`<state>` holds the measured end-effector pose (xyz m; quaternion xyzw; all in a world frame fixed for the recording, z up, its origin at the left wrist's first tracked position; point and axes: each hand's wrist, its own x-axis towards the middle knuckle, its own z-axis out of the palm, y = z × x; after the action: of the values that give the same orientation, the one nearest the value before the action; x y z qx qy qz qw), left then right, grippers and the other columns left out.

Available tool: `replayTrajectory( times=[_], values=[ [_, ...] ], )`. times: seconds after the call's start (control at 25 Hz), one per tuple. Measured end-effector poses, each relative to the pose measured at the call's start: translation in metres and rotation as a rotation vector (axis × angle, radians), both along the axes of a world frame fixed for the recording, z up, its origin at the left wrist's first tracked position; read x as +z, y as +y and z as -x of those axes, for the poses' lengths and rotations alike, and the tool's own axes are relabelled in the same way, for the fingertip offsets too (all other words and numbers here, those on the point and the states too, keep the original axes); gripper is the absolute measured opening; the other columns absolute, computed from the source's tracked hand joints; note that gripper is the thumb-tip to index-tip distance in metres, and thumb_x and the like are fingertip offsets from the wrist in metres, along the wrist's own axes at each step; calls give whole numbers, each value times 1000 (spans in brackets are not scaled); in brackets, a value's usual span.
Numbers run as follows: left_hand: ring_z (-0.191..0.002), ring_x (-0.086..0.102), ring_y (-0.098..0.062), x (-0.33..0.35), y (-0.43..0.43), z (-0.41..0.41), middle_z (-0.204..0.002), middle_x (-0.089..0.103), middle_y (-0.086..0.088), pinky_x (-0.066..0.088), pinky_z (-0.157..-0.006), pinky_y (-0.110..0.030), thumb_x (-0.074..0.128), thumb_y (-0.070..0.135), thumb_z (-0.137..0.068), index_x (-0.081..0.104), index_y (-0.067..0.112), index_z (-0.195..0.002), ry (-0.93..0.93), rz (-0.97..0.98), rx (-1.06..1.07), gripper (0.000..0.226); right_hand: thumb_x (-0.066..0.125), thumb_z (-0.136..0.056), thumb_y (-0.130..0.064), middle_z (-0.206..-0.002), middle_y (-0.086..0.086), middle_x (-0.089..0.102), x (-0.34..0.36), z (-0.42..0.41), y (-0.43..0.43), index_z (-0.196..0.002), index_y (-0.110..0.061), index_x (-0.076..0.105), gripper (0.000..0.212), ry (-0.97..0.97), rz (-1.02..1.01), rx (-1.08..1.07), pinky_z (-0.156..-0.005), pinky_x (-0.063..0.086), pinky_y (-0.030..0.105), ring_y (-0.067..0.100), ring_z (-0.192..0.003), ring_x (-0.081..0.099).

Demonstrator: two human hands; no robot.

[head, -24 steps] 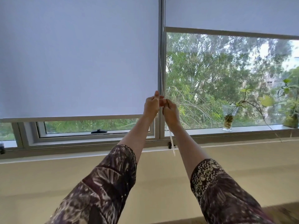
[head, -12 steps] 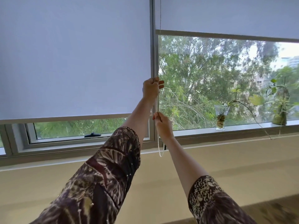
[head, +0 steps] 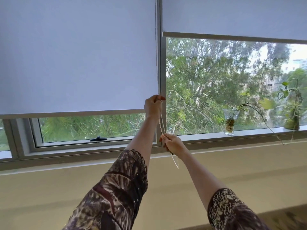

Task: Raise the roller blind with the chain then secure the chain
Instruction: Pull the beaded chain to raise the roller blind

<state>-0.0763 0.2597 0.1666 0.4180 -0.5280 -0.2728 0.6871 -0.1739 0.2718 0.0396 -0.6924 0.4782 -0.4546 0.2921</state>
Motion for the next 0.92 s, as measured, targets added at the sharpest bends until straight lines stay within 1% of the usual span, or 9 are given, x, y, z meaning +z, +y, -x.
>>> replayTrajectory(
  times=[0.08, 0.12, 0.2, 0.36, 0.48, 0.56, 0.72, 0.84, 0.92],
  values=[
    [-45, 41, -7, -15, -2, -4, -64, 63, 3, 37, -47, -27, 49, -1, -91, 71, 16, -78, -22, -6, -13, 30, 43, -100, -33, -79, 9, 65, 12, 7, -3, -87, -16, 70, 35, -12, -40, -35, -64, 40, 29, 18, -68, 52],
    [-44, 41, -6, -23, -2, -6, -67, 64, 3, 36, -47, -26, 50, -2, -90, 69, 19, -74, -32, -16, -15, 33, 41, -100, -33, -85, 11, 66, 21, 10, -4, -93, -10, 70, 37, -72, -34, -41, -64, 40, 28, 20, -72, 52],
    [-45, 43, -6, -40, -1, -8, -64, 63, 5, 36, -47, -26, 50, -3, -89, 67, 25, -68, -62, -43, 1, 38, 39, -101, -32, -84, 8, 64, 46, 15, -5, -95, -4, 67, 40, -184, 9, -32, -61, 39, 21, 18, -73, 53],
    [-47, 43, -8, -80, 3, -6, -59, 59, 6, 33, -44, -20, 46, -6, -86, 65, 23, -64, -113, -88, -22, 41, 34, -101, -36, -92, 9, 65, 97, 10, -8, -101, -3, 64, 45, -205, 122, -43, -64, 41, 23, 15, -76, 57],
    [-41, 38, -7, -101, 8, -4, -57, 58, 3, 29, -37, -18, 45, -4, -90, 66, 19, -67, -110, -144, -53, 39, 33, -102, -35, -101, 17, 66, 132, -3, -9, -105, -2, 60, 43, -183, 185, -52, -77, 48, 34, 23, -86, 60],
    [-41, 36, -10, -108, 12, -3, -56, 55, 1, 27, -39, -19, 45, -3, -91, 66, 16, -69, -124, -142, -65, 37, 34, -102, -33, -98, 20, 62, 152, -12, -9, -106, 2, 58, 43, -185, 197, -52, -83, 47, 43, 27, -87, 56],
    [-41, 35, -9, -126, 20, 4, -55, 55, 3, 26, -40, -20, 45, -3, -92, 65, 18, -67, -160, -147, -85, 39, 37, -102, -29, -100, 12, 61, 183, -33, -5, -116, -5, 53, 32, -355, 185, -5, -76, 49, 36, 21, -90, 59],
    [-38, 38, -5, -147, 28, 2, -53, 55, 6, 28, -39, -19, 44, -1, -92, 66, 18, -67, -176, -172, -86, 39, 40, -101, -30, -85, 3, 65, 204, -42, 0, -112, -7, 54, 29, -511, 130, 10, -61, 51, 29, 15, -71, 64],
    [-38, 41, -3, -162, 32, -5, -52, 55, 9, 32, -40, -19, 45, 2, -93, 66, 21, -66, -217, -175, -60, 40, 41, -101, -26, -76, 0, 60, 206, -43, 2, -111, -5, 57, 28, -528, 117, -20, -50, 46, 24, 11, -59, 55]
  ],
)
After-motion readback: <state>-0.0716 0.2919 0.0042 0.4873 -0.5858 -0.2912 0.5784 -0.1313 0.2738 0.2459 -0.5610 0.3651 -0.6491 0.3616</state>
